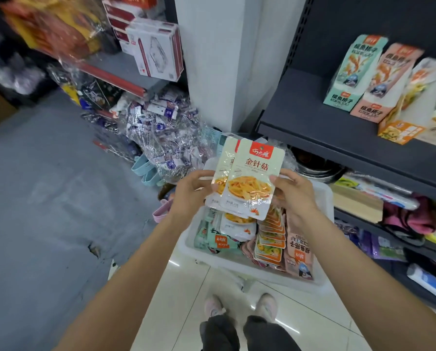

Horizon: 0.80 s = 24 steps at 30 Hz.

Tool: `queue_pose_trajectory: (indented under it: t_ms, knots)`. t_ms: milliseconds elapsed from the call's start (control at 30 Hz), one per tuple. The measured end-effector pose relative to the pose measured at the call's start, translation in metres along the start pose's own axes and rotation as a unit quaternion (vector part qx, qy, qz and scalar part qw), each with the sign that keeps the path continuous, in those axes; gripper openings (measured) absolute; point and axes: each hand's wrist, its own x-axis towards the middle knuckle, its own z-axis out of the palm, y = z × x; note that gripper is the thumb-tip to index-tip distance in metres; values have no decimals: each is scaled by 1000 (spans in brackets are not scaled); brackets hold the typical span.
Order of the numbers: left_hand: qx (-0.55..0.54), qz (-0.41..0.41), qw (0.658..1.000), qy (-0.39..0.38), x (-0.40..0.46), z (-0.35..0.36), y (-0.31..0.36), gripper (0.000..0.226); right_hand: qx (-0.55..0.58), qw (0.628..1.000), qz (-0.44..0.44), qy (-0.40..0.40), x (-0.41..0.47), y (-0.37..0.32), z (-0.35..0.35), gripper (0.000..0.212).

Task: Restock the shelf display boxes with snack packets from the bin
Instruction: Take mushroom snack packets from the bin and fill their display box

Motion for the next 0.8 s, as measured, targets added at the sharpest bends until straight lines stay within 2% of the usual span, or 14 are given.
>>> queue_pose_trajectory:
  t_ms: [167,333,400,533,633,733,800]
  knots:
    - [-29,5,997,-76,-2,53,34,22,-7,997,-32,66,-6,-19,-34,12]
    - [53,59,988,-130,1,130,60,14,-12,988,-64,139,-4,-43,-103,7]
    - [91,93,981,-147,3,169,73,18,6,985,-75,154,-1,-54,-137,7]
    - [156,144,963,-165,11,247,98,21,17,985,-91,148,4,-79,-208,14]
    - [168,151,957,-181,17,305,108,17,-15,984,-127,121,9,-104,-270,25]
    - [137,118,963,-199,20,363,119,14,-12,987,-137,89,17,-132,-330,18]
    - [132,127,963,-197,23,396,127,15,-24,985,-146,92,25,-148,-361,14]
